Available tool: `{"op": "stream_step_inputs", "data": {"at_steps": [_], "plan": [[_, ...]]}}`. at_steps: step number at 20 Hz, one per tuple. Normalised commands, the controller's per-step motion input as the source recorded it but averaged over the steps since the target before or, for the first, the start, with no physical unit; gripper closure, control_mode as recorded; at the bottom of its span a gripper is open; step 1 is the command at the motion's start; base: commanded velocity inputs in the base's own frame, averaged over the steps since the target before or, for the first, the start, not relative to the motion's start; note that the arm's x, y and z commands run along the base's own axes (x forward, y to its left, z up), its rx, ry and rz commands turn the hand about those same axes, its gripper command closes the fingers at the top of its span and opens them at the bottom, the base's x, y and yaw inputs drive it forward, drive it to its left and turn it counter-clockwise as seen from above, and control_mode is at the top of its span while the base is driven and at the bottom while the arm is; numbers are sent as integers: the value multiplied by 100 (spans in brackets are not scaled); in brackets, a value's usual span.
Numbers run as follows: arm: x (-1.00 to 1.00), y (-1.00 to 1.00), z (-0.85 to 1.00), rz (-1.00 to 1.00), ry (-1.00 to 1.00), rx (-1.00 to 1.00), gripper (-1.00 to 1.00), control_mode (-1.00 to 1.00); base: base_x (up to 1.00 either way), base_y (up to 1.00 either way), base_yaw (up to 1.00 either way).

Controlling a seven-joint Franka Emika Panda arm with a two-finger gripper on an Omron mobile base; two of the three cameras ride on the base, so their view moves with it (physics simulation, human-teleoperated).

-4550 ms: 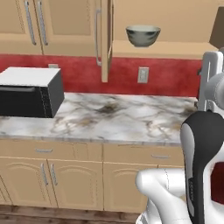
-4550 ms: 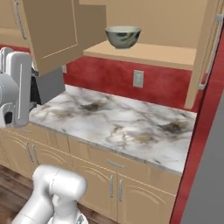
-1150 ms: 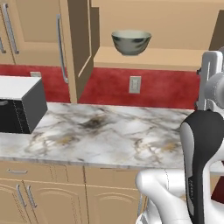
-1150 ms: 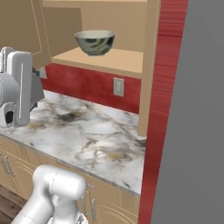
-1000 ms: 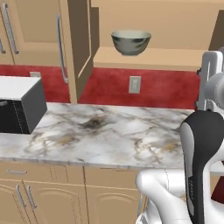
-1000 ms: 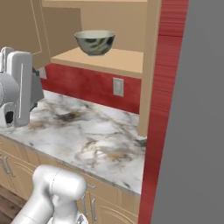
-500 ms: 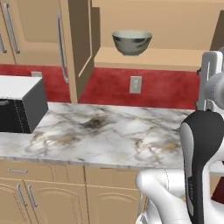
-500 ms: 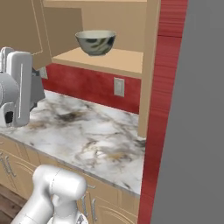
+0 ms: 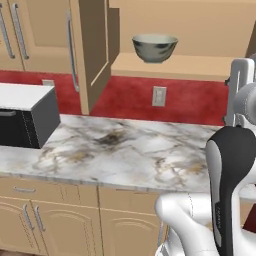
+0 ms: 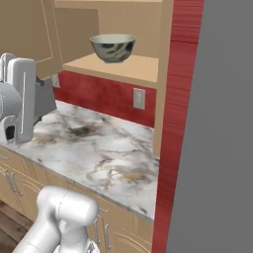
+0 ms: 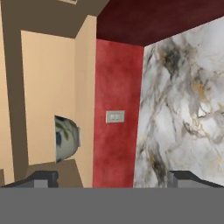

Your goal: Move the bowls from the cabinet to the plates on the dining table.

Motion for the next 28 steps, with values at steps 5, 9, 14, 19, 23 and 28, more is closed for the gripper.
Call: {"op": "stream_step_inputs", "data": {"at_steps": [5, 9, 14, 19, 23, 28], "plan": [[0, 0, 0, 0, 0, 0, -100, 100, 36, -6, 17], [10, -3, 0, 4, 0, 1, -100, -100, 28, -6, 12], [37, -12, 15, 11, 2, 5, -100, -100, 0, 0, 0], [38, -10, 11, 12, 2, 4, -100, -100, 0, 0, 0], [40, -10, 4, 12, 0, 0, -100, -100, 0, 0, 0], [35, -14, 7, 13, -2, 0, -100, -100, 0, 0, 0]]}}
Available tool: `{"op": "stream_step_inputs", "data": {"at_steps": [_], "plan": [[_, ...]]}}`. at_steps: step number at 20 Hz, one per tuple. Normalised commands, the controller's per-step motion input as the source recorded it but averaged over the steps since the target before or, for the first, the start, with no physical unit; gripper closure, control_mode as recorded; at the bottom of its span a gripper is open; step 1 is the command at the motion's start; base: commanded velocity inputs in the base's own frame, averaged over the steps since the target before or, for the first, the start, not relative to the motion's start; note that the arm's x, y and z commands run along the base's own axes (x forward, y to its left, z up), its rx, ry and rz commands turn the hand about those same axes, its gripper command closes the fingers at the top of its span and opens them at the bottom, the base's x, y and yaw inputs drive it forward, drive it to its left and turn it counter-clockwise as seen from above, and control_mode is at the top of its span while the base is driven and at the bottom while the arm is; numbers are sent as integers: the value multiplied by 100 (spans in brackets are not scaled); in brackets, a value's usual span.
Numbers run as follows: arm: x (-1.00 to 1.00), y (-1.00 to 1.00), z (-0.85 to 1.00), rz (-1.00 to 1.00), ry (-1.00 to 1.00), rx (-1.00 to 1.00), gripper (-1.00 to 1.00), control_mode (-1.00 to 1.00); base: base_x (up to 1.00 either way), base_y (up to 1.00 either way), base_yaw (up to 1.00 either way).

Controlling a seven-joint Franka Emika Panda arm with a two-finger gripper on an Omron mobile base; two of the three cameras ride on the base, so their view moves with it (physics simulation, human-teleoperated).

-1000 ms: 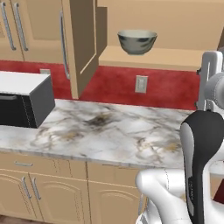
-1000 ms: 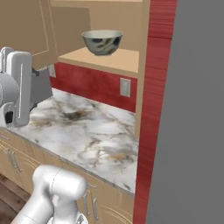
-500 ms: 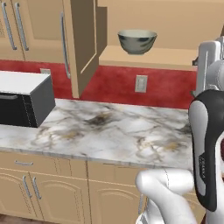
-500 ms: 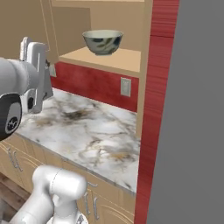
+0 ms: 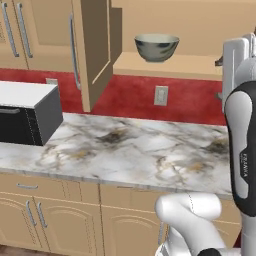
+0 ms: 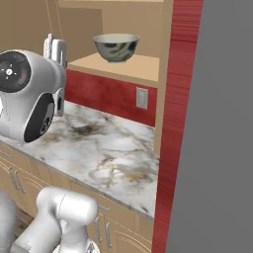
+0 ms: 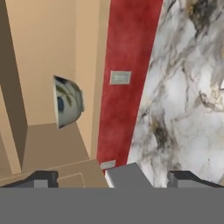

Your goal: Move the bowls from the cabinet to the plates on the dining table.

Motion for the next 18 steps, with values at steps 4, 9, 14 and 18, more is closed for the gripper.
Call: {"op": "stream_step_inputs", "data": {"at_steps": [4, 9, 14, 18], "plan": [[33, -11, 6, 13, -4, 0, -100, -100, 0, 0, 0], [34, 1, 2, 10, -5, -1, -100, -100, 0, 0, 0], [30, 15, 7, 4, -9, -8, -100, -100, 0, 0, 0], [33, 11, 7, 0, -10, -11, -100, -100, 0, 0, 0]]}}
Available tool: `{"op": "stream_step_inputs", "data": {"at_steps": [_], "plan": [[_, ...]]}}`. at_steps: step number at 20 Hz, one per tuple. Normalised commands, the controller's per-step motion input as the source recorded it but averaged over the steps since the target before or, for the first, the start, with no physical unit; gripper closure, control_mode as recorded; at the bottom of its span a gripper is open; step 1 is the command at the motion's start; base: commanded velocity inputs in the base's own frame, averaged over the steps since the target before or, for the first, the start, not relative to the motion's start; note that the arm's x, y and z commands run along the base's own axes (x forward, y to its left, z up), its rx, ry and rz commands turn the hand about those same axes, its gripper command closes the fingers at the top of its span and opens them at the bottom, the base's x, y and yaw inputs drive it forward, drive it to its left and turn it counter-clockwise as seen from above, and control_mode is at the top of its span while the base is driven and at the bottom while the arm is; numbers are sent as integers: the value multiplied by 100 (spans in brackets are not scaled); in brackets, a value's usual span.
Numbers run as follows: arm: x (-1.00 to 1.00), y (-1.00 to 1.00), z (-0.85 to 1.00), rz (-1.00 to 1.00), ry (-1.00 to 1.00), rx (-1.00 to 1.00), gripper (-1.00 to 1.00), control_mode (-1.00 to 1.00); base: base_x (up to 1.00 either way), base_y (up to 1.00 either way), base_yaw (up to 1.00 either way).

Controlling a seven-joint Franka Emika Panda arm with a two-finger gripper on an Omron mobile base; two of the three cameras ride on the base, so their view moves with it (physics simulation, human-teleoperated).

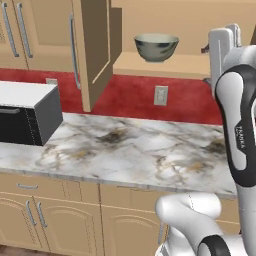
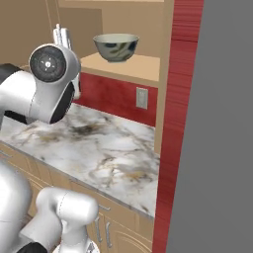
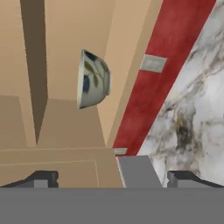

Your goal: Move the bowls from the cabinet to the plates on the dining table.

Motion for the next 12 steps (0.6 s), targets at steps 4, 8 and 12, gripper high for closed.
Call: {"op": "stream_step_inputs", "data": {"at_steps": [4, 8, 12], "plan": [[39, 1, 7, 0, -6, -10, -100, -100, 0, 0, 0], [42, -5, 10, 0, -1, -5, -100, -100, 0, 0, 0], [44, -12, 14, 1, 1, 0, -100, -100, 0, 0, 0]]}}
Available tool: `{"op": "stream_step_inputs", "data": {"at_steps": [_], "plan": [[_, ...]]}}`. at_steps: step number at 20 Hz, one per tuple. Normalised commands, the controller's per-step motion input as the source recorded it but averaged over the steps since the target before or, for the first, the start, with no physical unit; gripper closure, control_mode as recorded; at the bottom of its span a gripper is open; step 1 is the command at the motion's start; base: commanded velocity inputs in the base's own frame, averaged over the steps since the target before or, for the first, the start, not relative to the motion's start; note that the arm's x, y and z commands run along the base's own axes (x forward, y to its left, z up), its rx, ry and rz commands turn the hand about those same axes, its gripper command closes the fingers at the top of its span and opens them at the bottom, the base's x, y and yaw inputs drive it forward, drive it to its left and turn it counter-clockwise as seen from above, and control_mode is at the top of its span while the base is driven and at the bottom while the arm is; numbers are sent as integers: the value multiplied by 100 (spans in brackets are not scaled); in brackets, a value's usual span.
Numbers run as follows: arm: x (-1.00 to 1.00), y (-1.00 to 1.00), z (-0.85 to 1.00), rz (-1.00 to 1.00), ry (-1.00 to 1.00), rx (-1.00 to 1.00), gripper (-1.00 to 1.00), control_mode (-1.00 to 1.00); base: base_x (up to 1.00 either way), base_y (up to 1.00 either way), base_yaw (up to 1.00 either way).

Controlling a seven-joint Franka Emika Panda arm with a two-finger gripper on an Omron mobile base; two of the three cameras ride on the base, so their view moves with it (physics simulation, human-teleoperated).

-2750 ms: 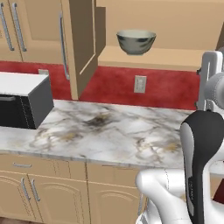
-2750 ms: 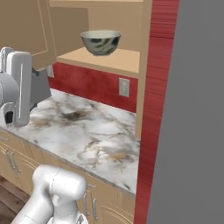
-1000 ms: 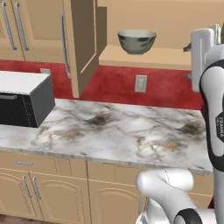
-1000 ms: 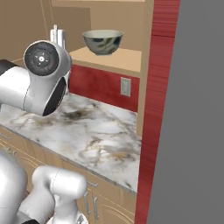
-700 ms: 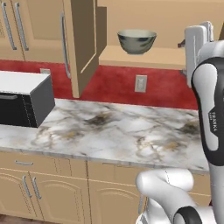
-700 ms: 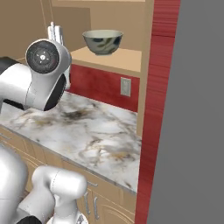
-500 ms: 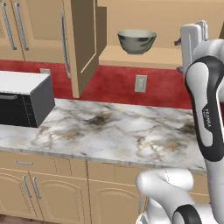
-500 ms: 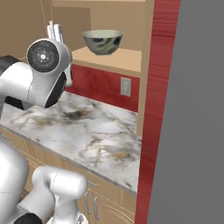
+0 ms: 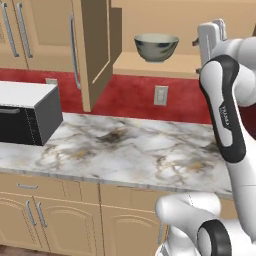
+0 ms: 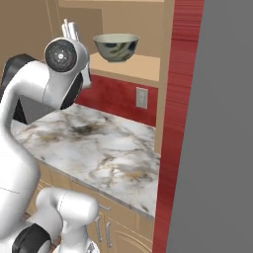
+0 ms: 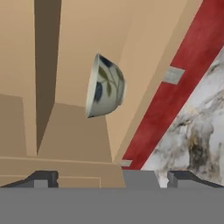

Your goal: Move the bowls from the cabinet to the plates on the dining table.

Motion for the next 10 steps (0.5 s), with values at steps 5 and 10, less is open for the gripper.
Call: {"op": "stream_step_inputs", "data": {"at_steps": [5, 10], "plan": [[41, -14, 10, 2, 2, 1, -100, -100, 0, 0, 0], [36, -9, 0, 2, 0, 0, -100, -100, 0, 0, 0]]}}
